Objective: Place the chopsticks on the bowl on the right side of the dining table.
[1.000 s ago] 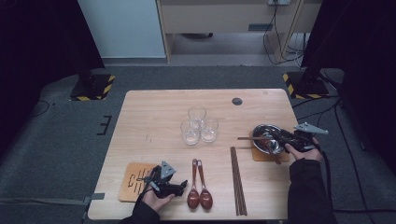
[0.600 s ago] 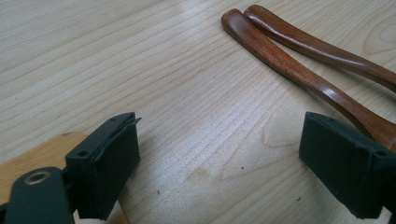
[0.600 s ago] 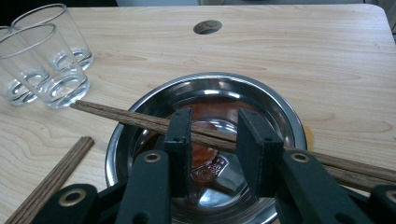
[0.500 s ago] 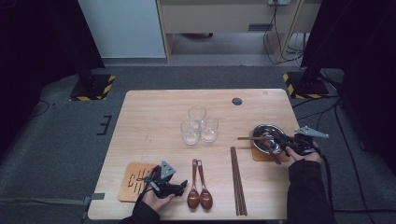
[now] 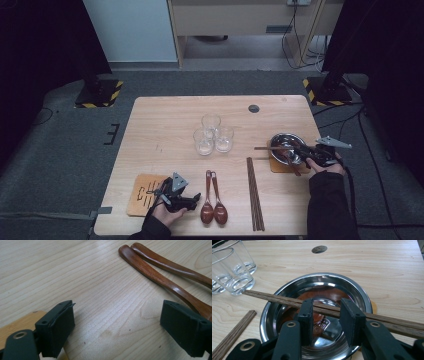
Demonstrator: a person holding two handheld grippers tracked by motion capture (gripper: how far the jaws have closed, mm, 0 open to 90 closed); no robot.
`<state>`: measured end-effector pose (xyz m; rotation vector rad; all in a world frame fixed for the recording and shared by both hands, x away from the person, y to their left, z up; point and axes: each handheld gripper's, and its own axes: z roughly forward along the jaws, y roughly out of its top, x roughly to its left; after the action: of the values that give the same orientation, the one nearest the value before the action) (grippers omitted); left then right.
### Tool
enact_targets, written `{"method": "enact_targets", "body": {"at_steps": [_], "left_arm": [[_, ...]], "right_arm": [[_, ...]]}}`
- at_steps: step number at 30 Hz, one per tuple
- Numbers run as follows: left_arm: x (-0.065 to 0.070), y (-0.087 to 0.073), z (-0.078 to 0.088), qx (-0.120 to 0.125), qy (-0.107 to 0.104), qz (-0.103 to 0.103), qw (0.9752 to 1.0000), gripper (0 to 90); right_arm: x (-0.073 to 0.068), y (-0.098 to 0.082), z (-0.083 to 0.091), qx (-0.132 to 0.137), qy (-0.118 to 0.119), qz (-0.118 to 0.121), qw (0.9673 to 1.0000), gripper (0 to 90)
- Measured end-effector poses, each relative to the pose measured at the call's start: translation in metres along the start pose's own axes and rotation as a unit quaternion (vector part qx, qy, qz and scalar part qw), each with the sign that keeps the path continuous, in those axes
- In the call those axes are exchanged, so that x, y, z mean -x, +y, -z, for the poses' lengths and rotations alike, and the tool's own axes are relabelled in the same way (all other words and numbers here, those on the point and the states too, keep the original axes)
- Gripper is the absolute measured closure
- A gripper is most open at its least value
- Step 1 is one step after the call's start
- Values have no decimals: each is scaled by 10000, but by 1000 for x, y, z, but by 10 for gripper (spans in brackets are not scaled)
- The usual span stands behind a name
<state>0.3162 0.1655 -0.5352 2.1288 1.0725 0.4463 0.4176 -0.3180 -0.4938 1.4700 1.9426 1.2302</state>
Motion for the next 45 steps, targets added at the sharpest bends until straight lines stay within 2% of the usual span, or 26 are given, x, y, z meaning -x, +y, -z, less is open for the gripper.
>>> {"method": "enact_targets", "body": {"at_steps": [9,41,45], "left_arm": [[0,0,0,1,0,1,10000,113],[0,0,0,1,0,1,10000,113],[0,0,0,1,1,1,10000,113]], "right_arm": [[0,2,1,119,39,5,9999,608],[1,1,-1,81,11,4,10000,589],[0,2,0,140,21,-19,9999,586]]}}
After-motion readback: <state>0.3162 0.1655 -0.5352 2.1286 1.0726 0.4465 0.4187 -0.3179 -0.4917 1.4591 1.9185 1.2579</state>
